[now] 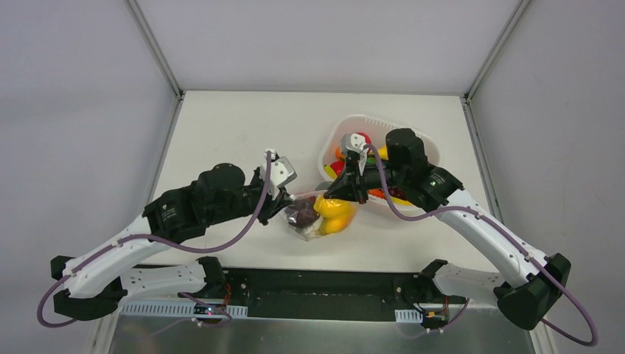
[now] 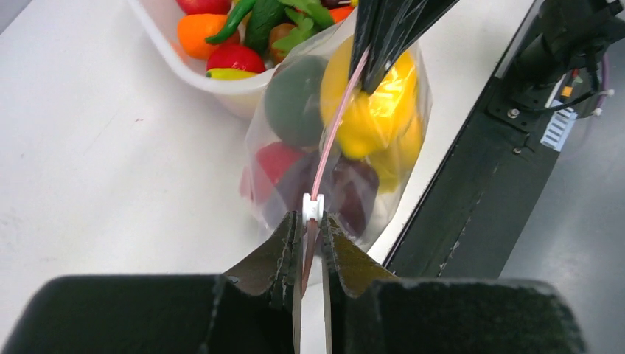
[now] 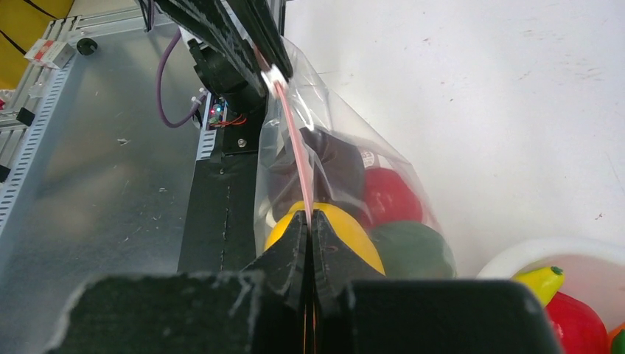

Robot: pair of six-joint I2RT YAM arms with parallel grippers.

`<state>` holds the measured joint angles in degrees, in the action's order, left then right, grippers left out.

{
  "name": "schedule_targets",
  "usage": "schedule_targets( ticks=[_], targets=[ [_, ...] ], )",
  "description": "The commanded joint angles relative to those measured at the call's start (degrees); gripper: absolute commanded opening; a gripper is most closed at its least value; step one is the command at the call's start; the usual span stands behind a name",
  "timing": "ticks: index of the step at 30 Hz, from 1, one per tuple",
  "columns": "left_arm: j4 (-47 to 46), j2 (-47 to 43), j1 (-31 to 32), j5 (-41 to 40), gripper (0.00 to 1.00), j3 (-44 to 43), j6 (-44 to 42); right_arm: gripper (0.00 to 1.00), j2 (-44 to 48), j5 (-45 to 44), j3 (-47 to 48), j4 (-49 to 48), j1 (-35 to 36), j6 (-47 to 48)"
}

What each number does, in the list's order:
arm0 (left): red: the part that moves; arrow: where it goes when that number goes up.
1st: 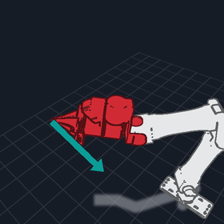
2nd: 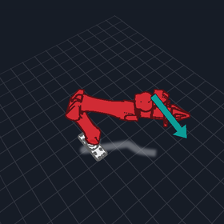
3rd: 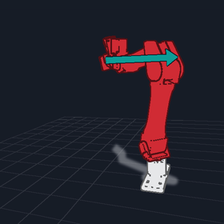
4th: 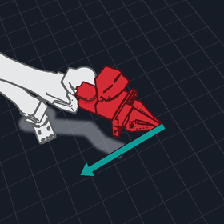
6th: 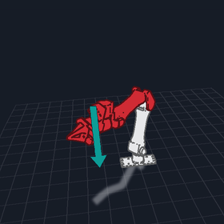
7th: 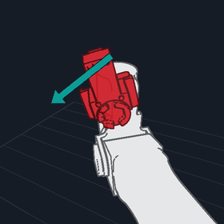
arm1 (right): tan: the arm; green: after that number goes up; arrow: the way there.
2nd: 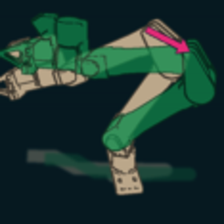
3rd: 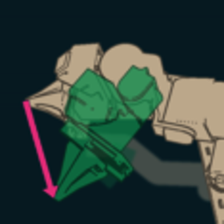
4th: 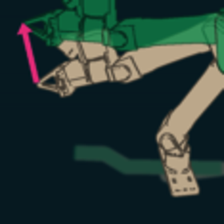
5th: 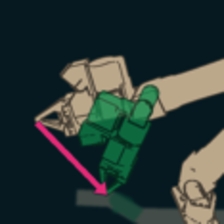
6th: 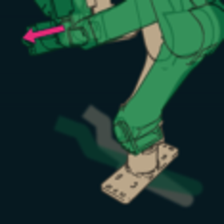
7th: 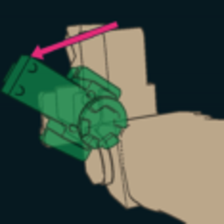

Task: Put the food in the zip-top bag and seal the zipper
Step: Zip the zipper food storage bag at the center of the board.

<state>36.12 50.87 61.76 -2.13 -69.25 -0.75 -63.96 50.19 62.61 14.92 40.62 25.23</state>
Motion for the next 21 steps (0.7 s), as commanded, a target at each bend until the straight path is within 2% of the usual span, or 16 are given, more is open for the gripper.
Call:
schedule_targets(
  ticks=[1,17,18,19,20,21],
  targets=[
    [4.71,-5.49,-1.0,-5.57,0.0,2.84,0.55,0.0,2.3,-1.42,-1.21,-3.68,-0.45,-1.13],
    [9.6,-9.91,-1.68,-15.33,0.0,3.6,0.58,0.0,2.55,0.6,-3.36,-10.08,-0.63,-5.57],
    [9.07,-10.01,-1.72,-15.2,0.03,3.52,1.86,0.0,2.32,1.23,-3.46,-11.05,-0.61,-6.38],
    [8.56,-9.99,-1.75,-14.92,0.14,3.28,2.73,0.0,2.01,1.62,-3.57,-12.12,-0.63,-7.53],
    [8.28,-9.92,-1.76,-14.96,0.3,2.93,3.34,0.0,1.69,2.44,-3.77,-13.72,-0.59,-8.69],
    [8.05,-9.96,-1.79,-15.34,0.53,2.44,3.88,0.0,1.4,3.0,-3.84,-14.53,-0.46,-9.74]
  ],
)
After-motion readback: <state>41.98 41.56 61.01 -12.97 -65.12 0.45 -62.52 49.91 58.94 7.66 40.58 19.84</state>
